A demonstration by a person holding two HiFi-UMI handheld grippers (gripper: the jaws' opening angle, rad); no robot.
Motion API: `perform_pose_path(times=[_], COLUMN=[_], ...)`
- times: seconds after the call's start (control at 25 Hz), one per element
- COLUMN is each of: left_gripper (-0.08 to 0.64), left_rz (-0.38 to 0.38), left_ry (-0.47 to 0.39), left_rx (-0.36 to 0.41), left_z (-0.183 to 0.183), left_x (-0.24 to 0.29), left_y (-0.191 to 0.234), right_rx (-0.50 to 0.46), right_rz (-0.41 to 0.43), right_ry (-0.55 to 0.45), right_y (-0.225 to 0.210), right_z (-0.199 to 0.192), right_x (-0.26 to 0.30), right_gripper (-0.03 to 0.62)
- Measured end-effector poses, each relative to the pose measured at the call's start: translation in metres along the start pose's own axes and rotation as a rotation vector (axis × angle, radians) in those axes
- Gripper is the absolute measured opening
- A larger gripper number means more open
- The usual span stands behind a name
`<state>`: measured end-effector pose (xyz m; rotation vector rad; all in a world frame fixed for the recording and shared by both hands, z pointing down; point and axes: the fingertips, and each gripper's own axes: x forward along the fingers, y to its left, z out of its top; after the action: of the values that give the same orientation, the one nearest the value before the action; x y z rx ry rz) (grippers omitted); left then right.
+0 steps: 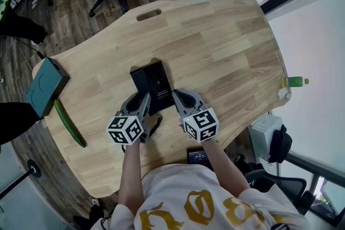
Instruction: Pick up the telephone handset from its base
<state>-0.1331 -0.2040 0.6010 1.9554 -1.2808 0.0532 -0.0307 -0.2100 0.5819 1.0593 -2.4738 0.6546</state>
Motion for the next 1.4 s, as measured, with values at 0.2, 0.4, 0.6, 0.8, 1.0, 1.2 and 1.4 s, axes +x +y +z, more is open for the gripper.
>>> perform_pose_path(times=[0.2, 0.4, 0.6, 0.8, 1.0, 1.2, 1.4], left_gripper=[0.082, 0.077, 0.077, 0.077, 0.077, 0.077, 0.077], left_rz=[-0.04, -0.078, -0.117, -0.153, -0.192, -0.23, -0.273], left_ry=[-0.034, -0.06, -0.096, -0.161, -0.197, -0.233, -0.267], left_rx=[-0.038, -0.044, -0.159, -0.266, -0.29, -0.309, -0.317], left_z=[0.005, 0.016, 0.016, 0.019, 0.022, 0.026, 0.034], left_x=[-0.008, -0.019, -0.029, -0.046, -0.066, -0.085, -0.101], left_y=[-0.008, -0.018, -0.023, -0.031, -0.048, -0.062, -0.075], right_rx=[-0.007, -0.028, -0.053, -0.069, -0.076, -0.092, -0.103], right_rz=[-0.009, -0.017, -0.034, -0.049, -0.063, -0.065, -0.067], right_ry=[-0.012, -0.038, -0.06, -0.088, -0.129, -0.173, -0.217], right_y=[-0.001, 0.005, 0.009, 0.01, 0.015, 0.025, 0.037], right_z=[0.004, 0.014, 0.021, 0.028, 0.037, 0.048, 0.053], right_x=[-0.007, -0.017, -0.031, -0.049, -0.066, -0.081, -0.098], right_gripper=[0.005, 0.005, 0.005, 0.005, 0.005, 0.005, 0.005])
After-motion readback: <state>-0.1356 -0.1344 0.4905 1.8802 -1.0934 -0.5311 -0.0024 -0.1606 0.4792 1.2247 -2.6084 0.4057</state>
